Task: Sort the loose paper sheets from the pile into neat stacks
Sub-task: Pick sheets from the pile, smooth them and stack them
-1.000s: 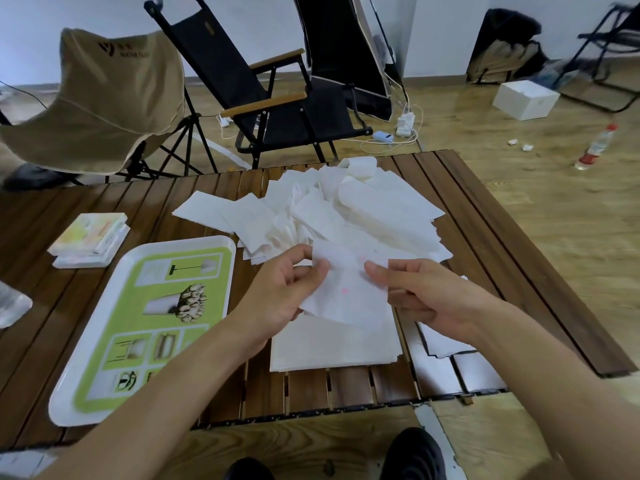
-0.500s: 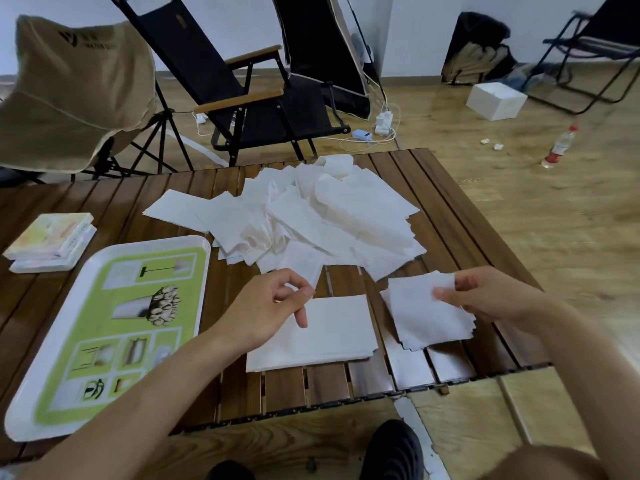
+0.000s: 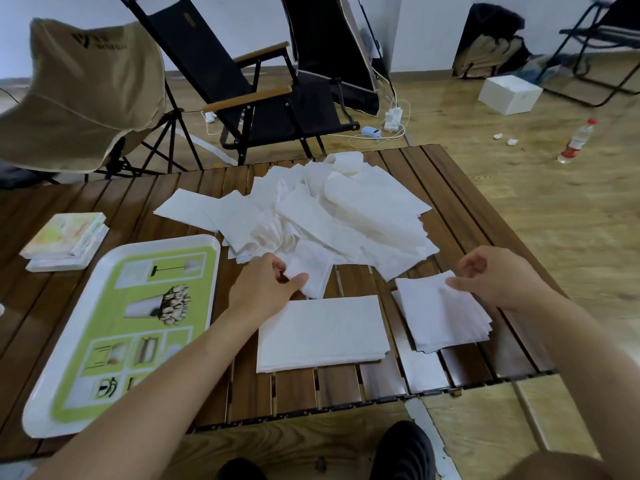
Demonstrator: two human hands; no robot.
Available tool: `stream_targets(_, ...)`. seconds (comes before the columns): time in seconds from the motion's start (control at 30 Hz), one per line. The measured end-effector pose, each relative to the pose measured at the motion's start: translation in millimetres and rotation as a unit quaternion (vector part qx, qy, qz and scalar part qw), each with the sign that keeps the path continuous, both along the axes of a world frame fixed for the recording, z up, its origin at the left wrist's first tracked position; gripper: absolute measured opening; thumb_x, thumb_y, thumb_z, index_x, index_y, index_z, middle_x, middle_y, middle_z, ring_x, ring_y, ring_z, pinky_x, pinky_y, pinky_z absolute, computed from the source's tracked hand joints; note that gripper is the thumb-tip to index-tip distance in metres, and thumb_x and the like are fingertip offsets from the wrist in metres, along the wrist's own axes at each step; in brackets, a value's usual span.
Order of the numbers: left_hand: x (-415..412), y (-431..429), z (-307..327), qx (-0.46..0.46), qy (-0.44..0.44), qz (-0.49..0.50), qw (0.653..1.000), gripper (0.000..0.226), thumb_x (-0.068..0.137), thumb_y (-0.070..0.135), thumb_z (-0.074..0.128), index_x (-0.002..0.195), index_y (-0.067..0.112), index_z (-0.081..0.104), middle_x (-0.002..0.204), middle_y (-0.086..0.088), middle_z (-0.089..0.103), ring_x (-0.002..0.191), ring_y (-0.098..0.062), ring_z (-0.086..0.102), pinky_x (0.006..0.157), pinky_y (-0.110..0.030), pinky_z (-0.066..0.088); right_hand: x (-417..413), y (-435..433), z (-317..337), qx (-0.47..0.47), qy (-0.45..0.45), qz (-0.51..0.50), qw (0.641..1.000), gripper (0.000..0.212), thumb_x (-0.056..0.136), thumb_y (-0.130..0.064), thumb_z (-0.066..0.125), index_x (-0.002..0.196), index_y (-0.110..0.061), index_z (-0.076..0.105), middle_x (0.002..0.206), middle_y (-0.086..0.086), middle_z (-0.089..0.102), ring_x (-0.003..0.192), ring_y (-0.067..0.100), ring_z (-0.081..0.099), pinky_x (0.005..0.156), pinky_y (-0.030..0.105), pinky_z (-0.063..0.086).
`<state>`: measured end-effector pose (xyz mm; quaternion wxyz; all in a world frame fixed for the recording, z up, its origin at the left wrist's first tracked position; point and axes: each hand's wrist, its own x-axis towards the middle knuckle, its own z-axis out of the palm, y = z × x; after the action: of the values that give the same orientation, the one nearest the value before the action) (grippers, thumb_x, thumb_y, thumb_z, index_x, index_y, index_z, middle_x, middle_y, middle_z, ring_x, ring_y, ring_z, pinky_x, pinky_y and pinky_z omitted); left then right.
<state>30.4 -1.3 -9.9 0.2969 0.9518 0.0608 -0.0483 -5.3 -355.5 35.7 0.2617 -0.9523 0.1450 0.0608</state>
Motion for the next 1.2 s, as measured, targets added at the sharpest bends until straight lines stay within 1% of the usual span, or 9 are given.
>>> stream_targets(0.13,-3,-17,-3,-0.011,0.008,-0.025,1.000,0.040,0.093,0.047,0.069,0.120,0.017,0.063,0.102,0.006,0.060,0.096,-0.015,0.061,0.078,-0.030,0.048,3,21,4,0.028,-0.026,0.033,0.999,0.023,0.087,-0.039,0.077,0.096,-0.022,0.067,0.090,-0.009,0.067,0.084,0.005,0.061,0.060,0.019,0.042)
stream_targets(0.27,-15,-18,15,-0.030,-0.118,-0.050,0.991,0.024,0.096,0.045,0.063,0.101,0.021,0.059,0.102,0.007,0.059,0.083,-0.011,0.055,0.065,-0.022,0.041,2,43,8,0.064,-0.042,0.080,0.994,0.019,0.092,-0.042,0.070,0.096,-0.023,0.071,0.090,-0.009,0.072,0.086,0.007,0.066,0.064,0.019,0.044)
stream_targets(0.4,-34,-16,50,-0.389,-0.039,-0.039,0.920,0.022,0.094,0.032,0.070,0.107,0.014,0.066,0.097,0.001,0.076,0.086,-0.014,0.071,0.074,-0.025,0.056,-9,84,25,0.263,0.010,0.110,0.958,0.032,0.095,-0.051,0.061,0.102,-0.022,0.074,0.100,-0.005,0.077,0.046,-0.002,0.050,0.052,0.013,0.032)
stream_targets(0.5,-49,-18,62,-0.497,0.010,-0.051,0.866,0.026,0.093,0.024,0.068,0.112,0.008,0.065,0.088,0.004,0.075,0.071,-0.002,0.067,0.060,-0.013,0.048,-17,112,33,0.405,0.088,0.151,0.898,0.046,0.089,-0.062,0.061,0.110,-0.024,0.076,0.101,0.028,0.068,0.054,0.014,0.023,0.048,0.020,0.023)
stream_targets(0.67,-57,-14,65,-0.482,0.032,-0.076,0.872,0.037,0.086,0.031,0.070,0.118,0.013,0.064,0.082,0.001,0.073,0.067,-0.008,0.057,0.062,-0.020,0.039,-16,125,35,0.528,0.113,0.104,0.835,0.036,0.083,-0.040,0.075,0.110,-0.017,0.078,0.078,0.004,0.050,0.051,0.009,0.024,0.045,0.019,0.022)
stream_targets(0.77,-58,-13,64,-0.488,0.035,-0.085,0.868,0.037,0.087,0.029,0.068,0.120,0.013,0.063,0.080,0.002,0.071,0.062,-0.006,0.052,0.060,-0.020,0.036,-17,125,35,0.522,0.153,0.076,0.835,0.039,0.090,-0.040,0.071,0.118,-0.013,0.073,0.105,-0.005,0.076,0.050,0.006,0.024,0.042,0.016,0.022)
stream_targets(0.93,-55,-10,64,-0.505,0.033,-0.081,0.859,0.033,0.086,0.033,0.071,0.117,0.020,0.069,0.094,-0.010,0.064,0.077,-0.024,0.044,0.065,-0.027,0.034,-22,124,41,0.540,0.225,0.109,0.804,0.043,0.093,-0.051,0.061,0.120,-0.019,0.074,0.117,-0.003,0.076,0.060,0.012,0.011,0.051,0.020,0.011)
stream_targets(1.03,-57,-10,62,-0.498,0.031,-0.084,0.862,0.029,0.086,0.034,0.071,0.112,0.021,0.071,0.089,-0.011,0.059,0.075,-0.025,0.039,0.062,-0.028,0.031,-19,124,41,0.546,0.225,0.116,0.798,0.046,0.094,-0.046,0.064,0.124,-0.012,0.071,0.111,-0.004,0.075,0.053,0.008,0.016,0.046,0.017,0.013)
stream_targets(1.2,-56,-8,57,-0.462,0.039,-0.074,0.883,0.034,0.090,0.035,0.069,0.117,0.015,0.068,0.079,-0.003,0.060,0.068,-0.018,0.040,0.058,-0.021,0.034,-18,127,38,0.592,0.159,0.079,0.786,0.012,0.099,-0.025,0.063,0.097,-0.017,0.070,0.079,-0.009,0.067,0.046,0.004,0.025,0.039,0.014,0.019)
